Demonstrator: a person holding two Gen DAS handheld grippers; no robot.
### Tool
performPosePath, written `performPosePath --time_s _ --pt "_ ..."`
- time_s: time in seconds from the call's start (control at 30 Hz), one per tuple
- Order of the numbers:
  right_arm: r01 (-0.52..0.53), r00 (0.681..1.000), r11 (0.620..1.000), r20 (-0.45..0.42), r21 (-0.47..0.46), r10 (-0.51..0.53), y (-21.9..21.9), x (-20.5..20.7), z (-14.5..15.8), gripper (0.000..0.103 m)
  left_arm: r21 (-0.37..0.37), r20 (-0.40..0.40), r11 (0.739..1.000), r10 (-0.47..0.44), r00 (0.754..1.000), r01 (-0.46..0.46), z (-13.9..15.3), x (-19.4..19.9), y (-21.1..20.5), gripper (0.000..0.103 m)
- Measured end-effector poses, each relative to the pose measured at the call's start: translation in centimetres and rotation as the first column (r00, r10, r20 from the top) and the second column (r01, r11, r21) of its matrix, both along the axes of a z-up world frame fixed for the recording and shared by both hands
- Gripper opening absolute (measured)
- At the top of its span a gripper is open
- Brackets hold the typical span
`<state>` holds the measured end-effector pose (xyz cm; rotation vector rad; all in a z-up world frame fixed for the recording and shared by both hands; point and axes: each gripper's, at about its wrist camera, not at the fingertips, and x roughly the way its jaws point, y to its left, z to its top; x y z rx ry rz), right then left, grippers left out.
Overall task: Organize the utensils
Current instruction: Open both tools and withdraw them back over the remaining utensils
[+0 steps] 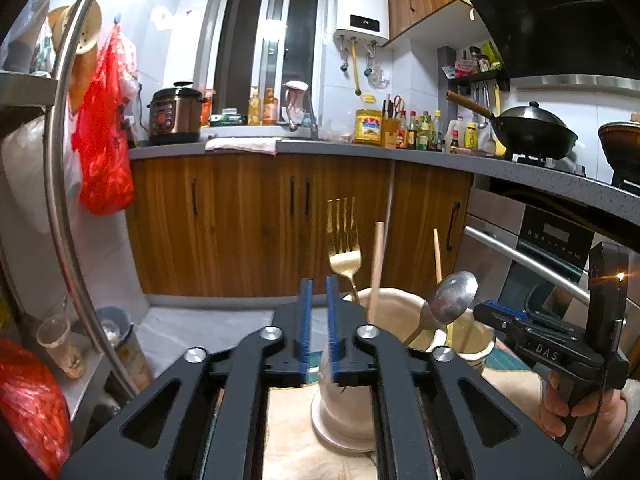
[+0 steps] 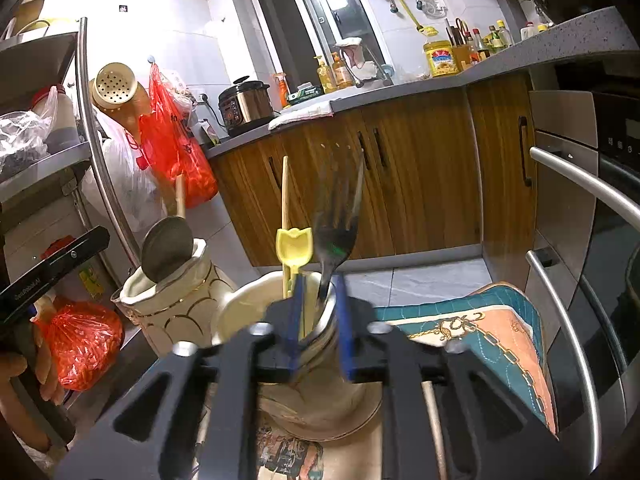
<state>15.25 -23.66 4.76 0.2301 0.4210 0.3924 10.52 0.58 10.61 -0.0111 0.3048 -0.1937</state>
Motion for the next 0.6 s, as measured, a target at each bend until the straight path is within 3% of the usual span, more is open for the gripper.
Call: performPosePath --time_s 0.1,0.17,0.27,0.43,0.6 --pt "0.004 1.000 1.000 0.004 -0.007 -0.004 0.1 -0.4 0.5 0.027 -0.002 -0.004 1.000 0.006 1.000 -0.006 0.2 -0.2 0.0 0.035" --pt "0.007 1.000 1.000 0.008 -0.011 -0.007 0.2 -1.2 1.0 0.032 -0.006 -0.006 1.000 0.019 1.000 -0.019 0.3 -0.9 0.1 0.064" --pt "0.007 1.000 1.000 0.002 -0.011 -0.007 0.1 -2.7 1.5 0.049 -0.016 -0.002 0.999 0.035 0.999 -0.035 0.8 -2.4 0.5 0.080" --pt "0.003 1.000 1.000 -0.014 -0.027 -0.004 0.4 -6.0 1.8 0.073 -0.028 -0.041 0.998 0.052 0.998 -0.053 0.7 -4.9 1.2 0.094" --pt "-0.011 0.999 0.999 -0.049 -0.047 0.009 1.5 -8.5 1.0 0.081 -0.022 -0.125 0.998 0.062 0.990 -0.065 -1.1 -6.9 1.5 0.097"
